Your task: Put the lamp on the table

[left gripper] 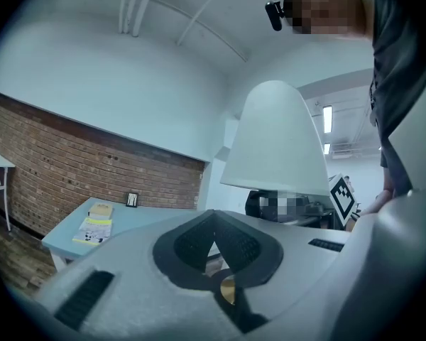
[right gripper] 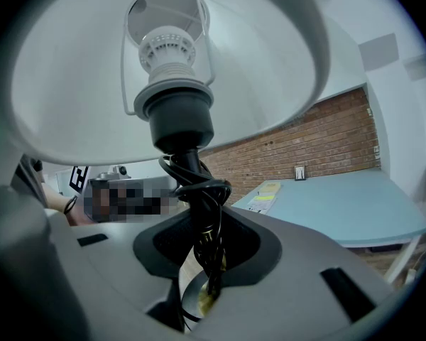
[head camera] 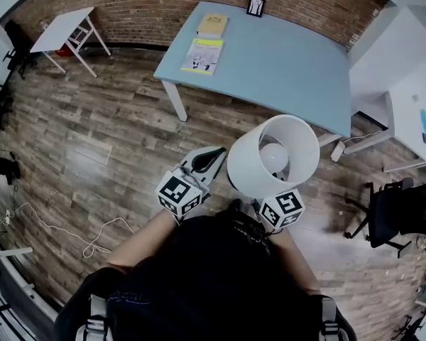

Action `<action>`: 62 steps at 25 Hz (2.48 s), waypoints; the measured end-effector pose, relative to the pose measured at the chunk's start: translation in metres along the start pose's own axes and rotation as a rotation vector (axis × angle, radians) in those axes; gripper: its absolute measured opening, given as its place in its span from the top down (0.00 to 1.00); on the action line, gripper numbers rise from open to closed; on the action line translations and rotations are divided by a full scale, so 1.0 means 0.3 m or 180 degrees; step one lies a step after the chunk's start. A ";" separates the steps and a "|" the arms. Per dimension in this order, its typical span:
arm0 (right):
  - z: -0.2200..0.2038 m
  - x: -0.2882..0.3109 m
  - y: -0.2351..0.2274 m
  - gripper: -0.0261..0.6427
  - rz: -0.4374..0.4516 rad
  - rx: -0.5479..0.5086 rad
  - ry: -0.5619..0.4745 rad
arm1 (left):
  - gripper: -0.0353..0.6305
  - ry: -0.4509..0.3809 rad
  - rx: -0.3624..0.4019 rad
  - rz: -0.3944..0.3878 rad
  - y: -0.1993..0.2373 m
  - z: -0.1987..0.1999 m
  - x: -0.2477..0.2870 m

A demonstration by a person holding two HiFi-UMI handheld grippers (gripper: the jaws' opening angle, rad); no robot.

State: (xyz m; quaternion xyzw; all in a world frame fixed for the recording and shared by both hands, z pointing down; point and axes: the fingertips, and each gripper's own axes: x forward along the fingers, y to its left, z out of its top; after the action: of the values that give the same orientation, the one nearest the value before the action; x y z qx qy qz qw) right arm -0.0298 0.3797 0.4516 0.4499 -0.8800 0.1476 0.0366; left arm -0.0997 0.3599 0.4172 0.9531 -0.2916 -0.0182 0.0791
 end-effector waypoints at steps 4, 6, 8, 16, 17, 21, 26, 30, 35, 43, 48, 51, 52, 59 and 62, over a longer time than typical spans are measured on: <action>0.040 -0.008 -0.111 0.82 0.0022 -0.0031 0.0017 | 0.93 0.0004 0.0021 0.0013 -0.013 0.012 0.117; 0.053 -0.017 -0.158 0.82 0.0041 -0.0027 0.0027 | 0.93 0.0007 0.0007 0.0027 -0.019 0.014 0.166; 0.065 -0.025 -0.202 0.82 0.0059 -0.0019 0.0027 | 0.93 0.0019 -0.0035 0.0032 -0.025 0.012 0.215; 0.094 -0.090 -0.341 0.82 0.0051 -0.0016 0.0037 | 0.93 0.0008 -0.0071 -0.0039 -0.098 0.005 0.371; 0.096 -0.097 -0.354 0.82 0.0038 -0.0013 0.0037 | 0.93 0.0011 -0.0075 -0.0049 -0.103 0.004 0.384; 0.087 -0.124 -0.384 0.82 0.0012 0.0021 0.0042 | 0.93 -0.0004 -0.0054 -0.0083 -0.125 0.009 0.418; 0.084 -0.142 -0.403 0.82 -0.0001 0.0035 0.0037 | 0.93 -0.0010 -0.0054 -0.0084 -0.147 0.002 0.435; 0.098 -0.148 -0.418 0.82 -0.0032 0.0025 0.0012 | 0.93 -0.0039 -0.0028 -0.0074 -0.146 0.021 0.437; 0.100 -0.140 -0.428 0.82 -0.0046 0.0065 -0.0009 | 0.93 -0.0032 -0.0042 -0.0068 -0.135 0.016 0.439; 0.107 -0.095 -0.465 0.82 -0.0089 0.0063 0.0008 | 0.93 -0.0031 -0.0083 -0.0094 -0.081 0.013 0.481; 0.122 -0.052 -0.490 0.82 -0.0111 0.0073 -0.0004 | 0.93 -0.0033 -0.0089 -0.0108 -0.030 0.020 0.510; 0.132 -0.028 -0.515 0.82 -0.0144 0.0075 -0.0008 | 0.93 -0.0030 -0.0064 -0.0149 -0.005 0.028 0.541; 0.136 -0.019 -0.527 0.82 -0.0161 0.0075 -0.0011 | 0.93 -0.0027 -0.0045 -0.0168 0.002 0.031 0.552; 0.171 0.066 -0.594 0.82 -0.0246 0.0084 -0.0048 | 0.93 -0.0023 -0.0019 -0.0243 0.096 0.049 0.620; 0.187 0.114 -0.632 0.82 -0.0291 0.0097 -0.0071 | 0.93 -0.0011 0.0000 -0.0290 0.147 0.056 0.660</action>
State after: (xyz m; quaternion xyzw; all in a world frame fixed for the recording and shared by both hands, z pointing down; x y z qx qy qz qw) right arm 0.1060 0.2320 0.4477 0.4917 -0.8566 0.1541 0.0266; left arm 0.0387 0.2109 0.4100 0.9654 -0.2480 -0.0234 0.0777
